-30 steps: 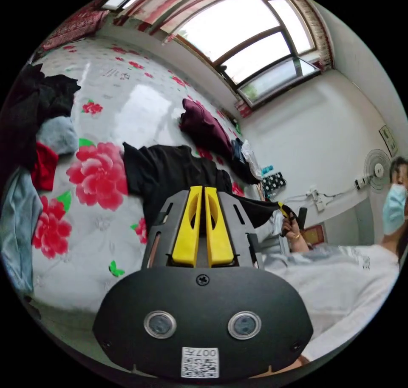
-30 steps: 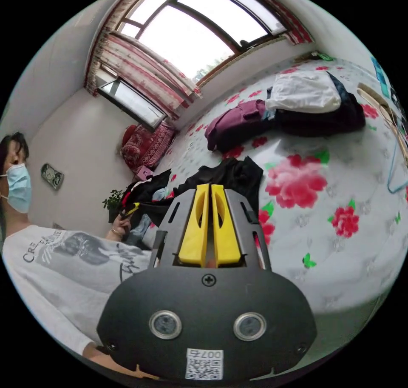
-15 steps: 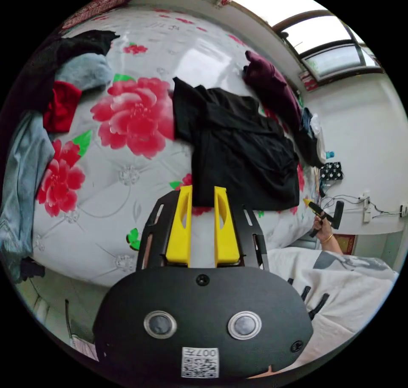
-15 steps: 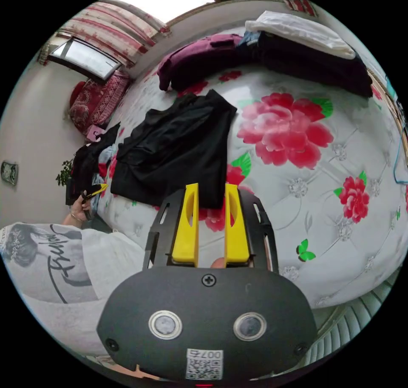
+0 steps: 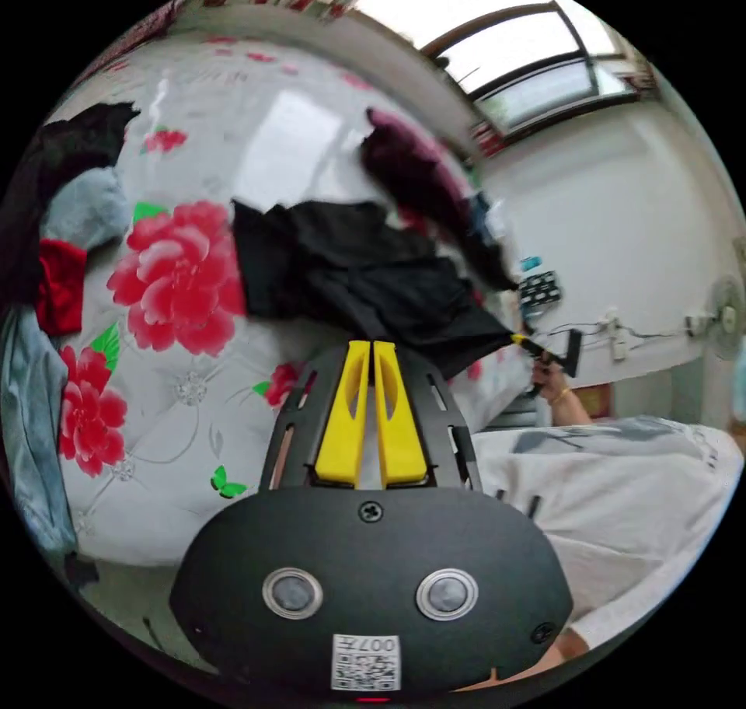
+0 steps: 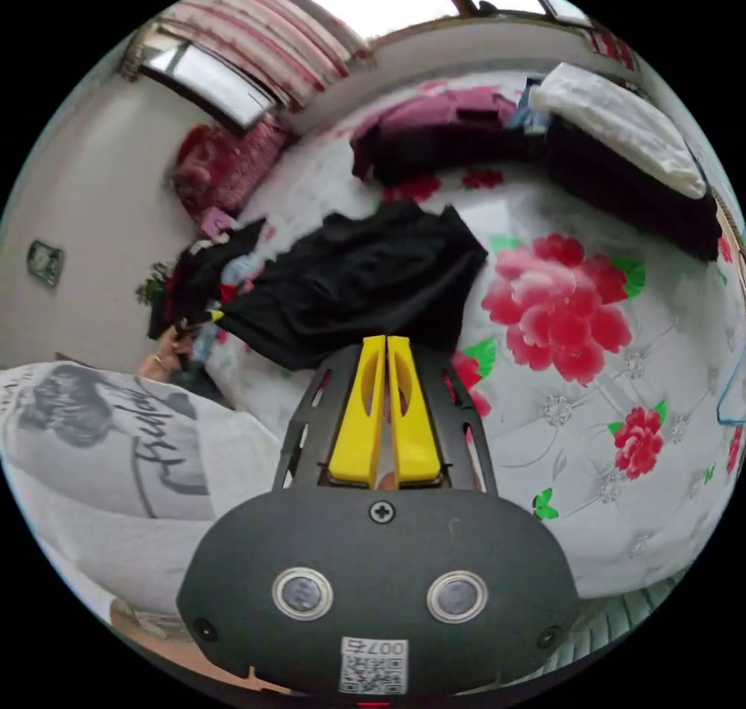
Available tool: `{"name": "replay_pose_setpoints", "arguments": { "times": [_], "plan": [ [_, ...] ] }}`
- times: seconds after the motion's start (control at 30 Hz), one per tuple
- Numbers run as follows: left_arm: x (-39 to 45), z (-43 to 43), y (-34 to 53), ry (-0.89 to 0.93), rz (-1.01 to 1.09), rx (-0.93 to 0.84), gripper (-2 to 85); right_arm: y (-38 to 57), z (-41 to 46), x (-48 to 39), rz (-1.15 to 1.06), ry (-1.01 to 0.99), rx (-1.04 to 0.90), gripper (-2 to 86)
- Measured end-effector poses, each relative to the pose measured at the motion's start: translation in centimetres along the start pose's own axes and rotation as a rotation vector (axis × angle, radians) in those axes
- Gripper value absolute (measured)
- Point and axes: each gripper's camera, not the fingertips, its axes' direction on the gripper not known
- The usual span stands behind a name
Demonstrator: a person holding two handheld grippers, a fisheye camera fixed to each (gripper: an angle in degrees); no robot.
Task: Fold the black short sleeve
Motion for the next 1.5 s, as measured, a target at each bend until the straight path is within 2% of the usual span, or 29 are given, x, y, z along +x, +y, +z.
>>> {"name": "replay_pose_setpoints", "arguments": {
  "times": [0.1, 0.13, 0.2, 0.27, 0.33, 0.37, 0.57, 0.67, 0.73, 0.87, 0.97, 1.07, 1.17, 1.23, 1.3, 1.5],
  "plan": [
    [3.5, -7.3, 0.0, 0.129, 0.128, 0.169, -1.0, -0.4, -10.4, -1.1, -0.028, -0.226, 0.266, -0.3],
    [4.2, -8.7, 0.1, 0.142, 0.159, 0.199, -1.0, -0.2, -14.4, -1.7, -0.061, -0.315, 0.391, -0.3],
    [6.6, -13.5, 0.1, 0.119, 0.277, 0.29, -1.0, 0.1, -18.6, -2.6, -0.118, -0.391, 0.505, -0.3],
    [6.6, -15.2, -0.5, 0.08, 0.293, 0.313, -1.0, -0.9, -19.7, -3.7, -0.156, -0.336, 0.466, -0.3],
    [4.9, -15.3, -2.3, 0.083, 0.21, 0.272, -1.0, -3.9, -17.9, -4.6, -0.15, -0.154, 0.26, -0.3],
    [3.8, -14.9, -3.7, 0.116, 0.182, 0.245, -1.0, -4.5, -17.8, -4.8, -0.162, -0.142, 0.259, -0.3],
    [3.5, -14.5, -11.6, 0.121, 0.166, 0.216, -1.0, -12.1, -16.4, -3.2, -0.118, -0.088, 0.26, -0.3],
    [6.5, -16.9, -13.5, 0.12, 0.263, 0.28, -1.0, -13.2, -19.1, -3.3, -0.129, -0.15, 0.409, -0.3],
    [8.2, -18.5, -13.3, 0.117, 0.332, 0.318, -1.0, -12.0, -21.8, -4.7, -0.212, -0.19, 0.511, -0.3],
    [8.8, -18.9, -9.7, 0.062, 0.404, 0.315, -1.0, -7.9, -22.2, -8.1, -0.391, -0.067, 0.484, -0.2],
    [6.2, -16.0, -5.9, 0.02, 0.362, 0.254, -1.0, -3.0, -17.9, -9.0, -0.454, 0.07, 0.381, -0.2],
    [1.2, -10.3, -1.3, -0.012, 0.231, 0.169, -1.0, 2.3, -9.7, -6.9, -0.396, 0.182, 0.259, -0.2],
    [-4.9, -3.1, 4.1, -0.073, 0.01, 0.026, -1.0, 7.5, 1.4, -1.8, -0.24, 0.231, 0.078, -0.2],
    [-7.7, 0.0, 7.5, -0.111, -0.123, -0.042, -1.0, 11.9, 10.0, 3.3, -0.058, 0.184, -0.068, -0.3],
    [-9.7, 1.8, 11.1, -0.119, -0.211, -0.09, -1.0, 15.0, 14.6, 5.8, 0.042, 0.146, -0.145, -0.3],
    [-10.5, 2.2, 14.8, -0.138, -0.176, -0.162, -0.9, 19.5, 19.7, 7.9, 0.082, 0.133, -0.215, -0.3]
  ]
}}
